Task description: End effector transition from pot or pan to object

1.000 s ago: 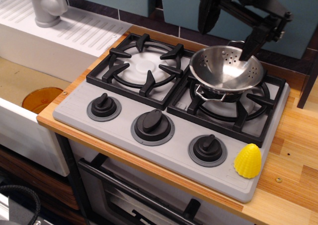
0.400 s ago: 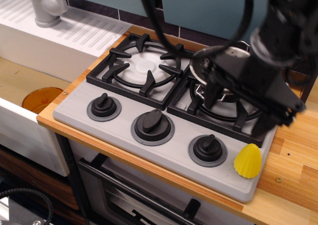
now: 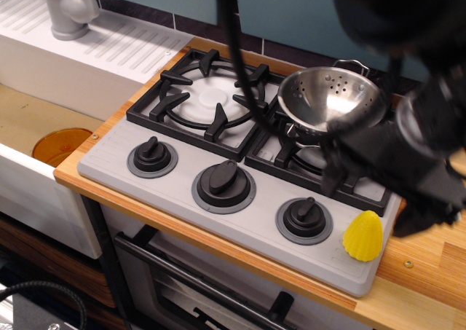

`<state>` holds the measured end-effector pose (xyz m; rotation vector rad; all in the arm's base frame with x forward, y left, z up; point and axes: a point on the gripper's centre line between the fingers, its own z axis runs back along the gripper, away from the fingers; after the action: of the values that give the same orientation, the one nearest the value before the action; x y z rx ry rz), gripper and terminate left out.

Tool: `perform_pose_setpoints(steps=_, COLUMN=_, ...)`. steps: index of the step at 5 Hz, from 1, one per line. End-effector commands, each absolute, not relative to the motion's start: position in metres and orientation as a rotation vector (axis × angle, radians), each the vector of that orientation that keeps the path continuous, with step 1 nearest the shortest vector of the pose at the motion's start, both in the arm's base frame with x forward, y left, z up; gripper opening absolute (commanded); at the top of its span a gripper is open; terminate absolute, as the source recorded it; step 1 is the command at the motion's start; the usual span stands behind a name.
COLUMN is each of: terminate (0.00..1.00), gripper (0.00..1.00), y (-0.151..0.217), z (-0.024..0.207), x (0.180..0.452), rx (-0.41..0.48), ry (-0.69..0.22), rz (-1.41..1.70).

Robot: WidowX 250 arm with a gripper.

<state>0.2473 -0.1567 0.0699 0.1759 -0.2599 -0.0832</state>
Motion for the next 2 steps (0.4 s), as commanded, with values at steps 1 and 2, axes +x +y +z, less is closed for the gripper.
perform_pose_setpoints(steps=1, terminate=0.00, gripper=1.00, y=-0.164, z=0.040, x=0.254, rx=0.141, ry=-0.348, rz=-0.077)
perform_pose_setpoints(steps=2, terminate=0.00, gripper=1.00, y=-0.157, z=0.027, x=0.256, rx=0.125, ry=-0.376, rz=-0.096)
